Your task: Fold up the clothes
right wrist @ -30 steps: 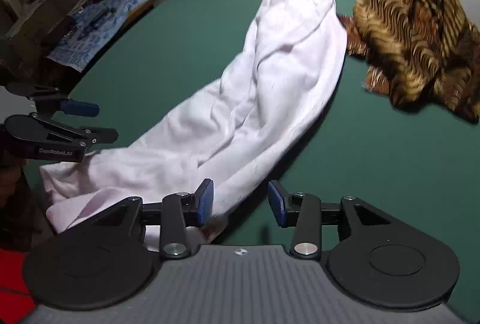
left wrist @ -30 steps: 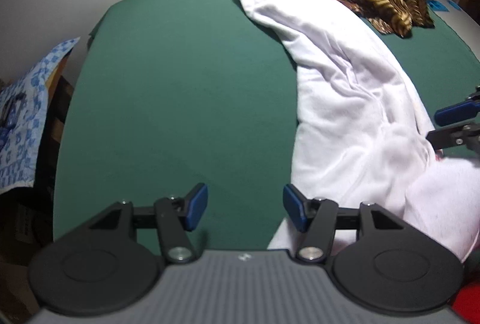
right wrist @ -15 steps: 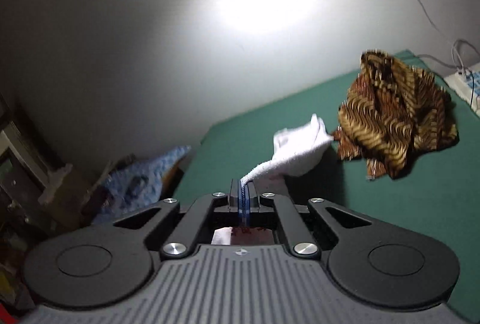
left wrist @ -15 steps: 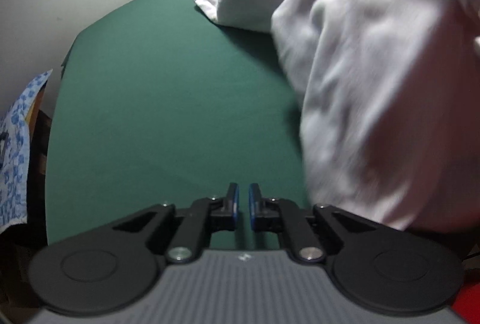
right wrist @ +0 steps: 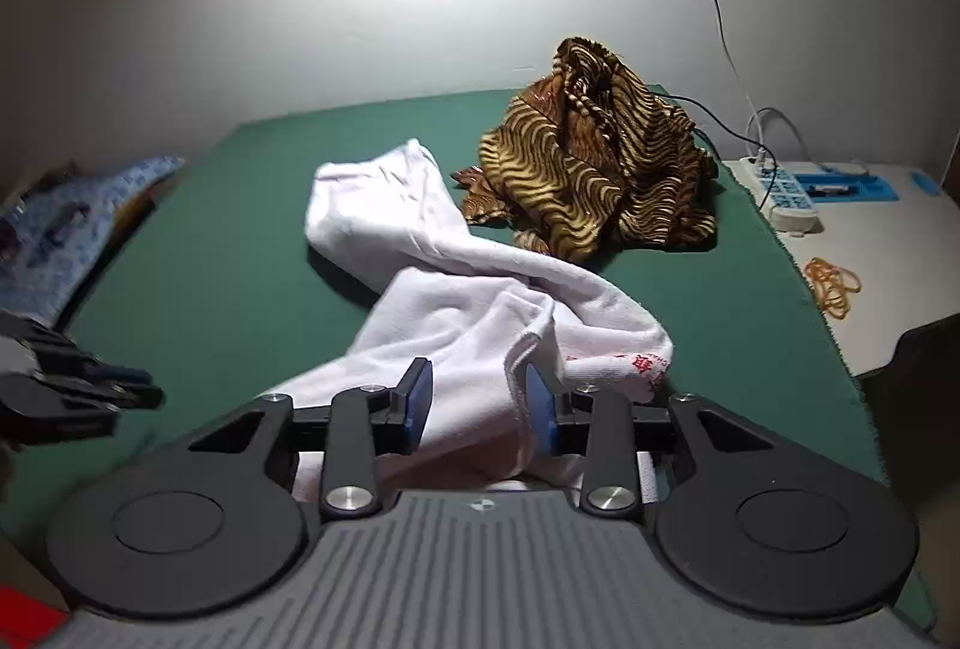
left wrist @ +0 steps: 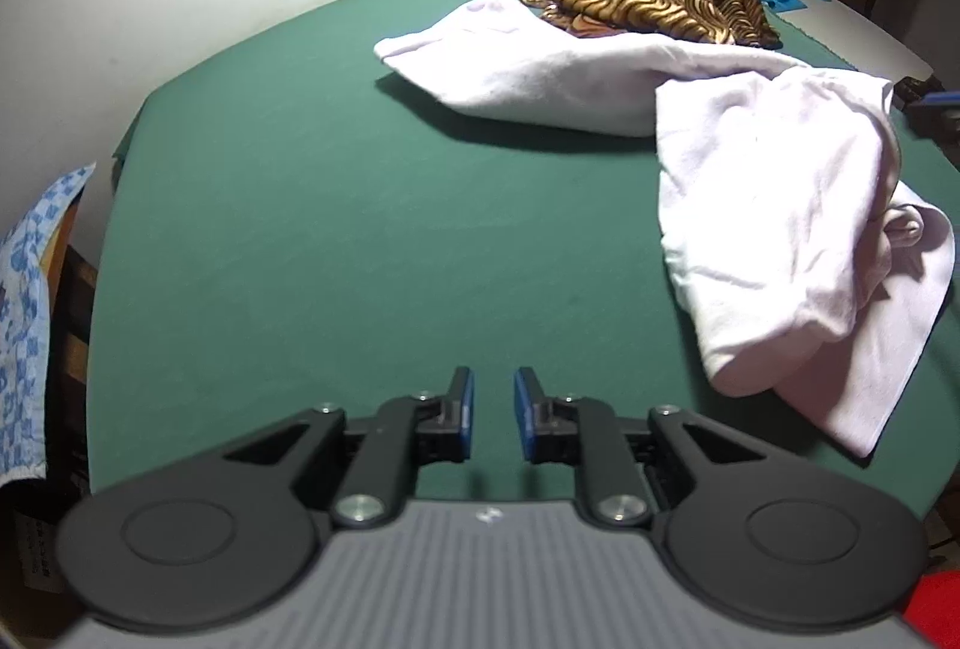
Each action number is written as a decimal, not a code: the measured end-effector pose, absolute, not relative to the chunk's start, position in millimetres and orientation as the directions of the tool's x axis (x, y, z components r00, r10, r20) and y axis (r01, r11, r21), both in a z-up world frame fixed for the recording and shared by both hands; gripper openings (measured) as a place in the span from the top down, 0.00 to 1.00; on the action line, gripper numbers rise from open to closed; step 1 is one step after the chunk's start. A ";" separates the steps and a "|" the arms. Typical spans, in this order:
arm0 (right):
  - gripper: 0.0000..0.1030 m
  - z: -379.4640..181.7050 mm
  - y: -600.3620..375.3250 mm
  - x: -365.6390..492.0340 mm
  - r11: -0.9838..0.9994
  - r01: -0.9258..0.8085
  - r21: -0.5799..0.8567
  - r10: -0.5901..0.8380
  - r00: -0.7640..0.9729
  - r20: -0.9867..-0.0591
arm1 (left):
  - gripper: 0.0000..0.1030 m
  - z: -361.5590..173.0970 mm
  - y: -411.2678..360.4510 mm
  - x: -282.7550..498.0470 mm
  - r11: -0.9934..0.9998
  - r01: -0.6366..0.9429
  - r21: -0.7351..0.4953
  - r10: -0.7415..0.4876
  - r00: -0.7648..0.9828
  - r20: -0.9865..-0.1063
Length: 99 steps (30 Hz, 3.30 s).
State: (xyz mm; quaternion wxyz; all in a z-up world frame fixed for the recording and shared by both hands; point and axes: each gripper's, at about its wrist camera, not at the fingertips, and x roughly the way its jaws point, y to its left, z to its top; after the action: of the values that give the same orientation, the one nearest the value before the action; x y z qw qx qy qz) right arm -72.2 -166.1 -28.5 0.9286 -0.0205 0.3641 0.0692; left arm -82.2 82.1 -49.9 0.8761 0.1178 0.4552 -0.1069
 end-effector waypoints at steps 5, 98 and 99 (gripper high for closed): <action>0.98 -51.7 -174.4 -49.4 0.983 -0.144 0.113 0.180 0.664 -0.725 | 0.72 -52.4 79.3 -87.2 0.952 0.277 0.130 -0.054 0.570 -0.820; 0.97 105.8 -255.8 -70.3 0.789 -0.425 0.444 0.506 0.859 -0.075 | 0.93 -35.0 -37.2 -51.6 0.953 0.295 -0.071 -0.266 0.700 -0.663; 0.97 107.4 -259.8 -69.0 0.786 -0.430 0.445 0.507 0.859 -0.065 | 0.93 -29.4 -40.3 -49.3 0.959 0.274 -0.075 -0.254 0.711 -0.655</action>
State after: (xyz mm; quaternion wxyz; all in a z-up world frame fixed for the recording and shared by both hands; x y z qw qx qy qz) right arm -69.0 -259.8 107.4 0.9405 0.2125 0.0908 0.2491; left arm -49.3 -40.3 -29.4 0.9249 0.0141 0.3521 -0.1428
